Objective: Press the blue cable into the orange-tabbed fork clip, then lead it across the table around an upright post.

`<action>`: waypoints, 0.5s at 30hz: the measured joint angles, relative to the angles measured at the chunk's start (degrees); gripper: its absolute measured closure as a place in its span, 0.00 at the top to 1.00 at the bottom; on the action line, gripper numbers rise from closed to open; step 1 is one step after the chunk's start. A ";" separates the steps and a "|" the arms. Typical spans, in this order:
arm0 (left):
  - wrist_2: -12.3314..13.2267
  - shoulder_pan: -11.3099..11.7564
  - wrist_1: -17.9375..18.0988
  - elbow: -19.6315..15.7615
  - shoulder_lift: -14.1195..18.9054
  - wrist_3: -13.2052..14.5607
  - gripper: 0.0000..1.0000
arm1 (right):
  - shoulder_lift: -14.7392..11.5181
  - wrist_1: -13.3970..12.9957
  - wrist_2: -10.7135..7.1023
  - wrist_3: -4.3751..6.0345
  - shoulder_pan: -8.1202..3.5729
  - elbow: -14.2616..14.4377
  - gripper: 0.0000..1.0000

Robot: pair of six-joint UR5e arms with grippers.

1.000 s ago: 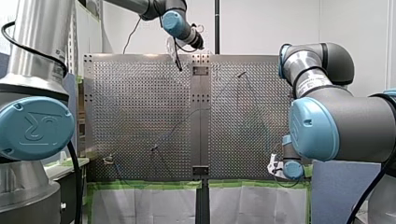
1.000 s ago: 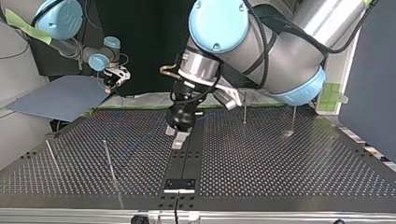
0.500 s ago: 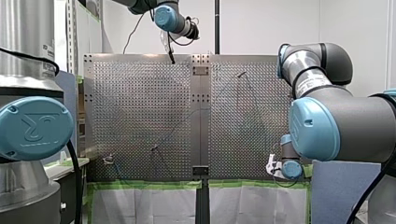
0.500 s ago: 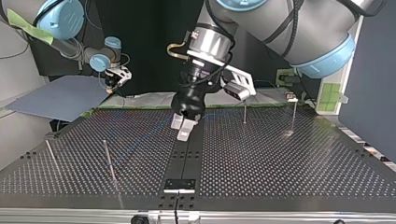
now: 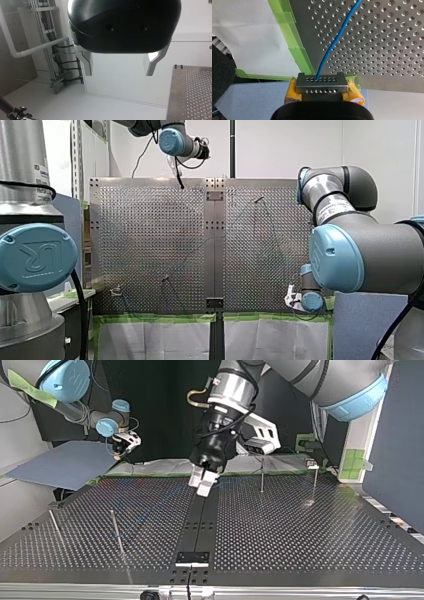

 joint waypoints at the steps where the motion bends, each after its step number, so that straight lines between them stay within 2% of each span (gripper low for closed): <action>1: 0.00 0.07 0.46 -0.49 -0.02 -0.18 1.00 | -0.01 0.00 0.00 -0.01 0.00 -0.02 0.00; 8: -0.05 0.14 4.29 -4.33 -1.58 -2.34 1.00 | -0.01 0.00 -0.06 -0.06 0.00 -0.05 0.00; 15: -1.77 -0.08 8.38 -8.41 -3.55 -1.14 1.00 | -0.02 0.00 -0.07 -0.08 0.06 -0.06 0.00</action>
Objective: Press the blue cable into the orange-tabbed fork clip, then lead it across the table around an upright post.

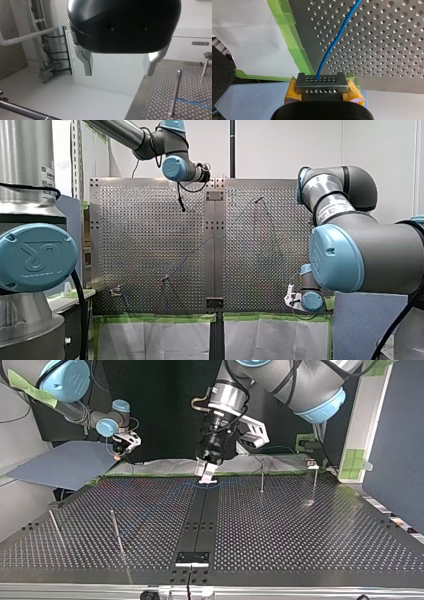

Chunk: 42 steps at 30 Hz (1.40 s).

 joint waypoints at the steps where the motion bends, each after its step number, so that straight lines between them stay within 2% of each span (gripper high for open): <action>1: -0.21 -0.02 0.48 -0.45 -0.05 0.05 1.00 | 0.00 0.00 0.01 0.00 0.00 0.00 0.00; 11: -1.39 -0.22 5.82 -5.80 -0.14 0.03 1.00 | 0.00 0.00 0.06 0.00 0.10 0.00 0.00; 23: -1.52 -0.24 12.49 -12.50 -0.15 -0.15 1.00 | -0.03 0.06 -0.01 -0.16 0.32 -0.07 0.00; 32: -1.57 -0.24 17.96 -17.97 -0.16 -0.50 1.00 | -0.02 0.63 0.10 -0.66 0.64 -0.45 0.00; 42: -1.92 -0.19 22.85 -22.88 -0.24 -1.78 1.00 | 0.00 0.82 0.27 -0.70 0.71 -0.53 0.00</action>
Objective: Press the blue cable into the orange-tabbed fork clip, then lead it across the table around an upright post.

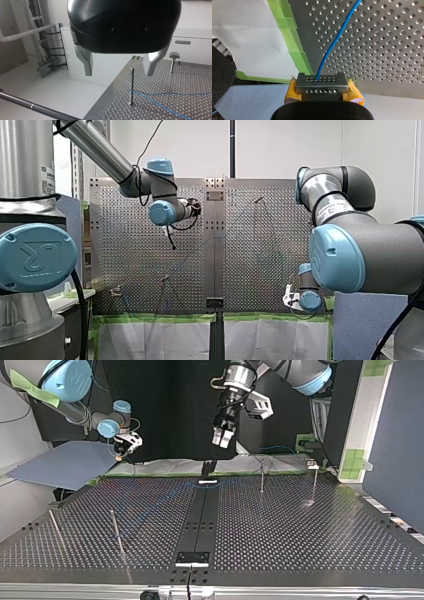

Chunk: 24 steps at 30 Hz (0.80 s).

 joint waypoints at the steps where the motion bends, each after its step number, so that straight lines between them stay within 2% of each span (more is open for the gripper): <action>1: -0.28 0.00 0.41 -0.47 -0.06 -0.17 1.00 | 0.00 0.02 0.00 0.00 0.01 0.00 0.00; 9: -3.64 -0.04 1.52 -4.93 -2.81 -0.64 1.00 | -0.02 0.01 0.06 0.03 0.00 0.00 0.00; 15: -4.48 -0.05 1.58 -8.29 -5.20 -0.73 1.00 | -0.02 0.03 0.07 0.11 -0.10 -0.02 0.00; 24: -5.36 -0.05 1.50 -13.41 -5.54 -2.58 1.00 | -0.02 0.06 0.07 0.23 -0.24 -0.16 0.00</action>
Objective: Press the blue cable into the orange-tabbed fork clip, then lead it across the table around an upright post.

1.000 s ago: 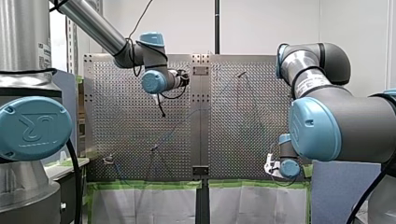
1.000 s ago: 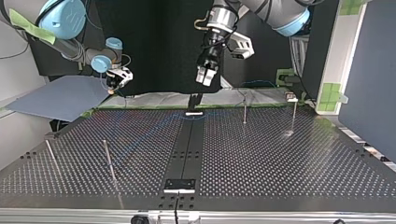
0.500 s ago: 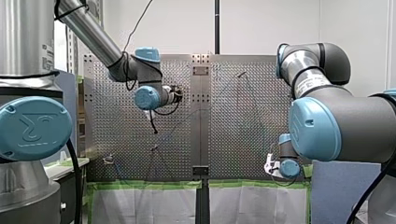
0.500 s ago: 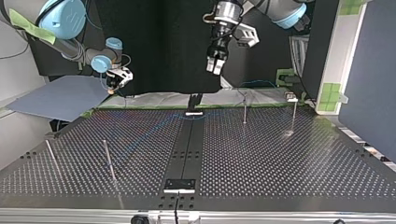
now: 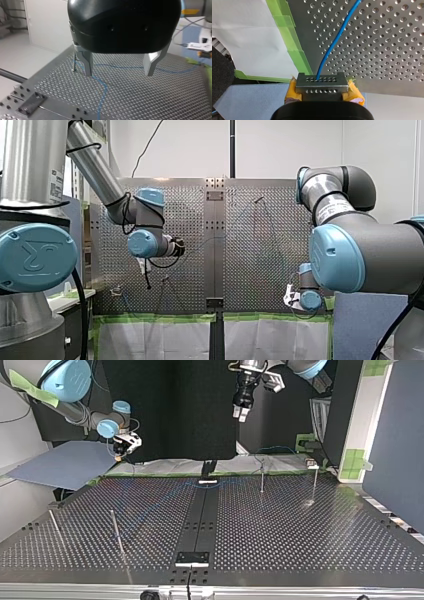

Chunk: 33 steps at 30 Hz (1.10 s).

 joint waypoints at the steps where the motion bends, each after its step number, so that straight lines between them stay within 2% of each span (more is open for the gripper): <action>1: -0.11 0.01 -0.01 -0.43 0.00 -0.07 1.00 | 0.01 0.00 0.00 0.01 -0.02 0.00 0.00; 7: -0.06 0.42 0.59 -1.14 -0.02 0.73 1.00 | 0.01 0.00 0.00 -0.02 -0.05 -0.02 0.00; 12: 1.85 0.76 3.05 -0.32 -0.03 2.46 1.00 | 0.01 0.04 0.01 -0.16 -0.06 -0.13 0.00; 16: 2.74 0.99 4.29 0.12 -0.02 2.78 1.00 | -0.01 0.15 0.06 -0.28 0.03 -0.17 0.00; 33: 2.98 1.05 4.64 0.24 0.00 2.86 1.00 | -0.02 0.18 0.09 -0.32 0.07 -0.19 0.00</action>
